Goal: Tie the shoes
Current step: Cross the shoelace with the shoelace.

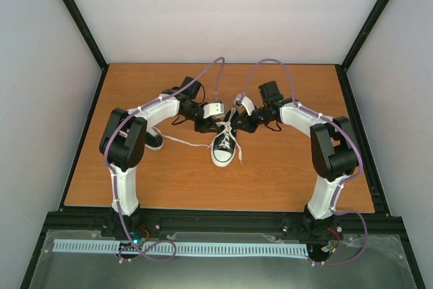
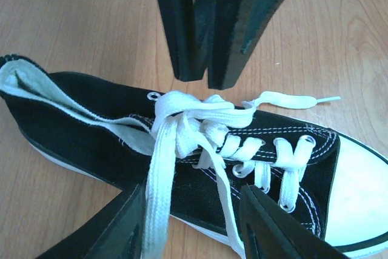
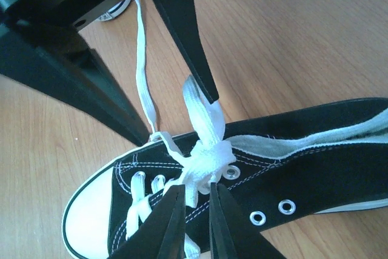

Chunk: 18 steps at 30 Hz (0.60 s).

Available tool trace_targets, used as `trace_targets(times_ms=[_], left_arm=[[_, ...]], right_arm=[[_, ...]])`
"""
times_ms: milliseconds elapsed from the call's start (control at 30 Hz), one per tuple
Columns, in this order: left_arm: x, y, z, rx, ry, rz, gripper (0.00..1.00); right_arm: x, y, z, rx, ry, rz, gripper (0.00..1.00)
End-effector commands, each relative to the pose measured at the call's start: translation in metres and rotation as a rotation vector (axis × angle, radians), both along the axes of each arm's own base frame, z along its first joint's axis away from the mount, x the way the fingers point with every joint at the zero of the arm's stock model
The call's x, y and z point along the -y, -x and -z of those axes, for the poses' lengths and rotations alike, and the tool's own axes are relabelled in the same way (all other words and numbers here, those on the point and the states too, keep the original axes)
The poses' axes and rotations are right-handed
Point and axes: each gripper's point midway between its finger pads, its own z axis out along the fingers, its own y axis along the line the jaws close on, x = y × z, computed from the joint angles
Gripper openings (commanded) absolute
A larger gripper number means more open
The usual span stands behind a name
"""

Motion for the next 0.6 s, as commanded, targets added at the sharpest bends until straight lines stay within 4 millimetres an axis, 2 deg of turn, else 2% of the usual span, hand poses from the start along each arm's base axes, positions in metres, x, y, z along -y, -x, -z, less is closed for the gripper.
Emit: trace_targets(times_ms=[0, 67, 200, 333, 467, 567], left_arm=[[0.008, -0.003, -0.025, 0.049, 0.041, 0.054, 0.49], [0.01, -0.005, -0.023, 0.032, 0.028, 0.068, 0.51], [0.016, -0.002, -0.024, 0.05, 0.033, 0.107, 0.52], [0.022, -0.003, -0.028, 0.062, 0.046, 0.119, 0.5], [0.021, -0.004, -0.019, 0.062, 0.026, 0.125, 0.41], [0.021, -0.003, -0.015, 0.055, 0.024, 0.13, 0.4]], right_arm=[[-0.001, -0.007, -0.01, 0.027, -0.015, -0.002, 0.14], [0.008, -0.01, -0.015, 0.036, -0.019, 0.025, 0.17], [0.01, -0.003, -0.019, 0.047, -0.033, 0.027, 0.22], [-0.001, 0.004, -0.014, 0.042, -0.056, 0.01, 0.29], [-0.009, 0.003, -0.017, 0.054, -0.08, 0.012, 0.3], [-0.012, 0.001, -0.013, 0.047, -0.07, 0.011, 0.3]])
